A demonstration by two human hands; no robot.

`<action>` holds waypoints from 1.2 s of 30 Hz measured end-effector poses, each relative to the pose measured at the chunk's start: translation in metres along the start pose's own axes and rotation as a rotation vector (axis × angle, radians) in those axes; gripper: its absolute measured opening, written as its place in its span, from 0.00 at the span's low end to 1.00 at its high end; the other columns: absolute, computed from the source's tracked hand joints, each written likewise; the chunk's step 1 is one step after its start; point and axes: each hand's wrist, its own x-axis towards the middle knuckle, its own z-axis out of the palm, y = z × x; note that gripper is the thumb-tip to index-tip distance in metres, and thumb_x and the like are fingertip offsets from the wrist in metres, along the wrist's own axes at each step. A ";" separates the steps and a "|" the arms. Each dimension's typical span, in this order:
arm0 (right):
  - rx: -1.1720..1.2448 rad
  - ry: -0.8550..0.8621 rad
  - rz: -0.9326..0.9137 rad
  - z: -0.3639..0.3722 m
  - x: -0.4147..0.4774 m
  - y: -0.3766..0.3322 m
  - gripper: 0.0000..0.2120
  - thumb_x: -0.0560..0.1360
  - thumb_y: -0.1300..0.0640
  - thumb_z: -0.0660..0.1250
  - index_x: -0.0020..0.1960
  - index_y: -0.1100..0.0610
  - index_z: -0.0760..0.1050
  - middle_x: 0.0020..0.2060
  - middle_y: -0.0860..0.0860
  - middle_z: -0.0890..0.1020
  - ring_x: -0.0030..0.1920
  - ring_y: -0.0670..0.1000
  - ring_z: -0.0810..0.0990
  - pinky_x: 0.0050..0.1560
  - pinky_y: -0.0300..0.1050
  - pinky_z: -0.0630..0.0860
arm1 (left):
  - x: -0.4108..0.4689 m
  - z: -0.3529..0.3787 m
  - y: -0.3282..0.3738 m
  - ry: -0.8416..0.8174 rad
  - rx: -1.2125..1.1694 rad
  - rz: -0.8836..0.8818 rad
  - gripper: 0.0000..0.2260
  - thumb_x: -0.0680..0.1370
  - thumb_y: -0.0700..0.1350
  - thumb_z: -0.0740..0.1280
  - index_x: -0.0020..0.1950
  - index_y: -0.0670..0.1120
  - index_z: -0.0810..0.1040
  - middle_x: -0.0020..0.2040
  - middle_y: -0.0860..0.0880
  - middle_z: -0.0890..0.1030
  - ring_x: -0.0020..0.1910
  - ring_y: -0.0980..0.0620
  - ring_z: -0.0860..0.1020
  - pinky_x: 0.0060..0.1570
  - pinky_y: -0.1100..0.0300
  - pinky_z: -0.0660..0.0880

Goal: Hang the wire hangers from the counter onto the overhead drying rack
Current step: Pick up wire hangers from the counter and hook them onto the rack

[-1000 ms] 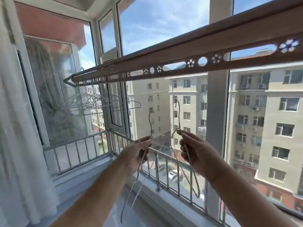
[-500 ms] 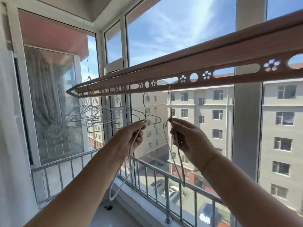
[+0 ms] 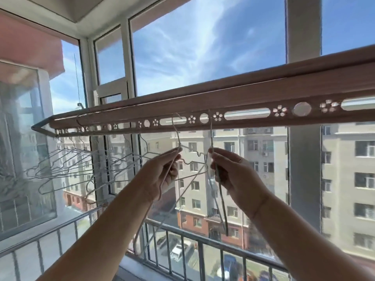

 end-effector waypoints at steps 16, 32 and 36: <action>-0.117 0.115 0.017 0.007 0.029 0.028 0.11 0.75 0.64 0.64 0.56 0.63 0.77 0.30 0.53 0.75 0.30 0.47 0.67 0.30 0.36 0.66 | 0.053 -0.037 -0.019 -0.081 -0.086 -0.048 0.08 0.78 0.36 0.61 0.53 0.40 0.78 0.35 0.48 0.77 0.24 0.59 0.71 0.23 0.71 0.69; -0.110 0.216 0.103 -0.039 0.004 0.067 0.06 0.75 0.62 0.64 0.49 0.58 0.78 0.33 0.50 0.77 0.32 0.46 0.71 0.30 0.34 0.70 | 0.025 -0.090 -0.072 0.061 0.113 -0.108 0.05 0.77 0.38 0.63 0.48 0.43 0.78 0.34 0.50 0.77 0.24 0.59 0.72 0.22 0.68 0.67; -0.262 0.270 0.123 -0.074 -0.016 0.094 0.07 0.74 0.62 0.66 0.51 0.59 0.78 0.34 0.50 0.77 0.33 0.46 0.72 0.33 0.37 0.69 | 0.004 -0.092 -0.109 0.086 0.200 -0.218 0.05 0.76 0.37 0.65 0.47 0.44 0.79 0.35 0.50 0.77 0.31 0.56 0.70 0.30 0.64 0.66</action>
